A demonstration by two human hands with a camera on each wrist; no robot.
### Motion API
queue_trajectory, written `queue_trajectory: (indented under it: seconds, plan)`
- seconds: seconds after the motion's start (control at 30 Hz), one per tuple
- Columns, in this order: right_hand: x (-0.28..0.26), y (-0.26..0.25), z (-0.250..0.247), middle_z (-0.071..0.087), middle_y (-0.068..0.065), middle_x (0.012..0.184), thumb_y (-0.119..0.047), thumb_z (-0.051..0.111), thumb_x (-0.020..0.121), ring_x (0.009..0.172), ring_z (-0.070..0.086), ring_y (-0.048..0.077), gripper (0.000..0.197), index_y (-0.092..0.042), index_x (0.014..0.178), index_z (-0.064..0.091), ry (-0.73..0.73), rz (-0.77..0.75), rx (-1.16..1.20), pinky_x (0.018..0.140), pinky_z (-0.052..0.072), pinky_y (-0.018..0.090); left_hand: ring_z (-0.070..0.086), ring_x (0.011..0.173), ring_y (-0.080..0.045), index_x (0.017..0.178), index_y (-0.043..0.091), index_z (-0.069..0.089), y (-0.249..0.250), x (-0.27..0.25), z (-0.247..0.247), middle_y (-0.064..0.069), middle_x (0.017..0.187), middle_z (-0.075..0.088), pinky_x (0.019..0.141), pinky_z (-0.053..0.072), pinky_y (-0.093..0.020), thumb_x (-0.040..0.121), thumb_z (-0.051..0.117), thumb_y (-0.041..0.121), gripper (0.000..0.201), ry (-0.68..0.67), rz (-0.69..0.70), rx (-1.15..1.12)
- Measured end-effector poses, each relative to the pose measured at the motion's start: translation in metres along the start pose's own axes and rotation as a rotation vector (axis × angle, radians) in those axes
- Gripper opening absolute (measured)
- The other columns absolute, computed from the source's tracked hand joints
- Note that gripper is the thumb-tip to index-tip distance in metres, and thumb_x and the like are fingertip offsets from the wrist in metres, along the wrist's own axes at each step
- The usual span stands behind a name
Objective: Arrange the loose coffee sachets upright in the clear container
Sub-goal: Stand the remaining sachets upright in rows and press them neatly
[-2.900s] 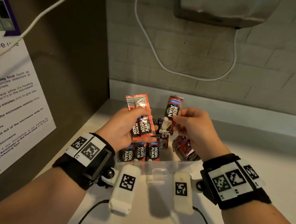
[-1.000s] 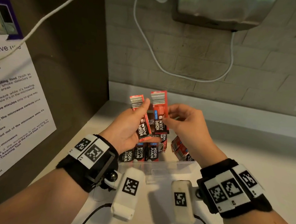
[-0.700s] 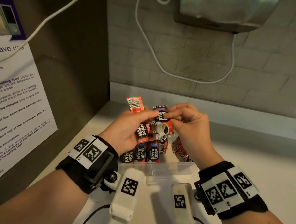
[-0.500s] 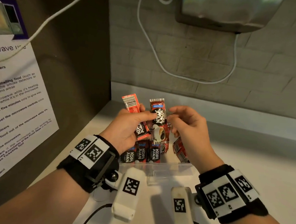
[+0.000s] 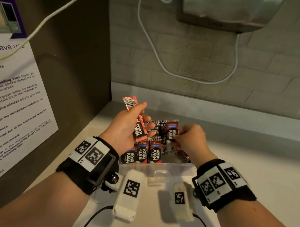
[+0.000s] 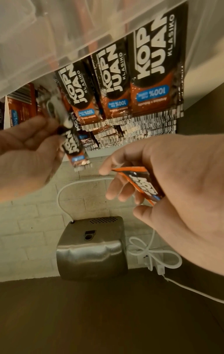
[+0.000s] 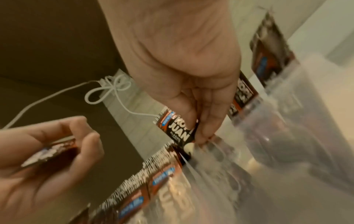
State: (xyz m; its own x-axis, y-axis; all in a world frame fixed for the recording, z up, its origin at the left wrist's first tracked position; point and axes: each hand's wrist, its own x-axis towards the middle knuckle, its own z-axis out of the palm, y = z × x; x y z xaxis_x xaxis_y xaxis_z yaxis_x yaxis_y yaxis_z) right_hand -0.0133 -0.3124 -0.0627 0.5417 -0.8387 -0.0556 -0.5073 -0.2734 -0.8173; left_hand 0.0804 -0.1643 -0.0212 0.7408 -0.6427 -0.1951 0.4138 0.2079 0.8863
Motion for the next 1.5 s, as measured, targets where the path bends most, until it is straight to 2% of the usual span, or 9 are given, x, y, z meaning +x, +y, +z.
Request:
queue_trajectory:
  seconds: [0.1, 0.23, 0.47, 0.93, 1.07, 1.17, 1.3, 1.43, 1.5]
  plan:
    - [0.01, 0.01, 0.019, 0.072, 0.016, 0.081, -0.003, 0.068, 0.084, 0.077, 0.072, 0.029, 0.015, -0.007, 0.072, 0.061, -0.098, 0.092, 0.003, 0.076, 0.059, 0.046, 0.064, 0.051, -0.016, 0.083, 0.015, 0.056, -0.001, -0.001, 0.002, -0.002, 0.057, 0.063, 0.06, 0.058, -0.035, 0.092, 0.063, 0.029, 0.019, 0.0, -0.001, 0.003]
    - [0.018, 0.017, 0.029, 0.072, 0.016, 0.08, -0.001, 0.066, 0.082, 0.078, 0.071, 0.031, 0.009, 0.0, 0.074, 0.064, -0.062, 0.069, -0.059, 0.076, 0.059, 0.046, 0.064, 0.051, -0.016, 0.083, 0.015, 0.056, 0.002, -0.003, -0.001, -0.002, 0.058, 0.063, 0.061, 0.058, -0.036, 0.092, 0.064, 0.029, 0.018, 0.007, -0.007, 0.0]
    - [0.027, 0.021, 0.04, 0.07, 0.014, 0.081, 0.0, 0.069, 0.079, 0.077, 0.069, 0.03, 0.017, -0.01, 0.07, 0.059, -0.008, 0.037, -0.043, 0.075, 0.059, 0.044, 0.063, 0.05, -0.015, 0.083, 0.014, 0.057, 0.002, -0.007, 0.0, -0.003, 0.06, 0.062, 0.057, 0.058, -0.034, 0.092, 0.064, 0.028, 0.018, 0.016, -0.026, -0.017]
    - [0.022, 0.021, 0.04, 0.065, 0.009, 0.089, -0.006, 0.068, 0.083, 0.084, 0.066, 0.026, 0.015, -0.011, 0.088, 0.055, 0.05, 0.007, -0.151, 0.077, 0.058, 0.042, 0.061, 0.05, -0.015, 0.081, 0.014, 0.057, 0.002, -0.007, 0.003, -0.003, 0.058, 0.062, 0.055, 0.056, -0.031, 0.091, 0.064, 0.029, 0.019, 0.023, -0.058, -0.01]
    - [0.015, 0.017, 0.033, 0.056, 0.003, 0.082, -0.003, 0.065, 0.084, 0.083, 0.063, 0.023, 0.018, -0.006, 0.099, 0.056, 0.086, -0.022, -0.163, 0.072, 0.056, 0.035, 0.046, 0.045, -0.01, 0.076, 0.017, 0.054, 0.003, -0.004, 0.001, 0.002, 0.057, 0.053, 0.046, 0.042, -0.024, 0.091, 0.061, 0.036, 0.025, -0.018, -0.09, -0.012]
    - [0.005, 0.007, 0.021, 0.052, 0.0, 0.084, -0.008, 0.065, 0.085, 0.078, 0.057, 0.019, 0.018, -0.008, 0.099, 0.054, 0.134, -0.108, -0.16, 0.061, 0.044, 0.026, 0.032, 0.048, -0.009, 0.079, 0.016, 0.056, 0.006, -0.003, -0.002, 0.004, 0.061, 0.046, 0.049, 0.025, -0.023, 0.091, 0.049, 0.049, 0.035, -0.043, -0.09, -0.003]
    - [-0.008, -0.017, -0.003, 0.059, 0.002, 0.077, -0.024, 0.064, 0.087, 0.065, 0.053, 0.016, 0.016, -0.011, 0.083, 0.055, 0.232, -0.274, 0.108, 0.059, 0.042, 0.028, 0.035, 0.054, -0.008, 0.089, 0.013, 0.064, 0.008, -0.007, 0.002, 0.003, 0.068, 0.048, 0.053, 0.028, -0.022, 0.095, 0.036, 0.024, 0.031, -0.055, -0.011, 0.088]
    - [-0.028, -0.048, -0.028, 0.058, 0.003, 0.071, -0.031, 0.059, 0.092, 0.054, 0.047, 0.012, 0.022, -0.011, 0.084, 0.057, -0.008, -0.353, 0.509, 0.05, 0.038, 0.022, 0.063, 0.074, -0.019, 0.097, 0.011, 0.068, 0.004, -0.01, 0.007, -0.008, 0.084, 0.068, 0.076, 0.053, -0.036, 0.086, 0.051, -0.007, 0.027, -0.196, 0.026, 0.285]
    - [-0.034, -0.055, -0.036, 0.058, 0.0, 0.075, -0.026, 0.064, 0.089, 0.053, 0.047, 0.008, 0.016, -0.011, 0.092, 0.061, -0.087, -0.394, 0.429, 0.048, 0.036, 0.017, 0.068, 0.078, -0.023, 0.1, 0.01, 0.068, 0.003, -0.012, 0.008, -0.011, 0.089, 0.071, 0.08, 0.057, -0.038, 0.081, 0.061, -0.012, 0.029, -0.257, 0.05, 0.399]
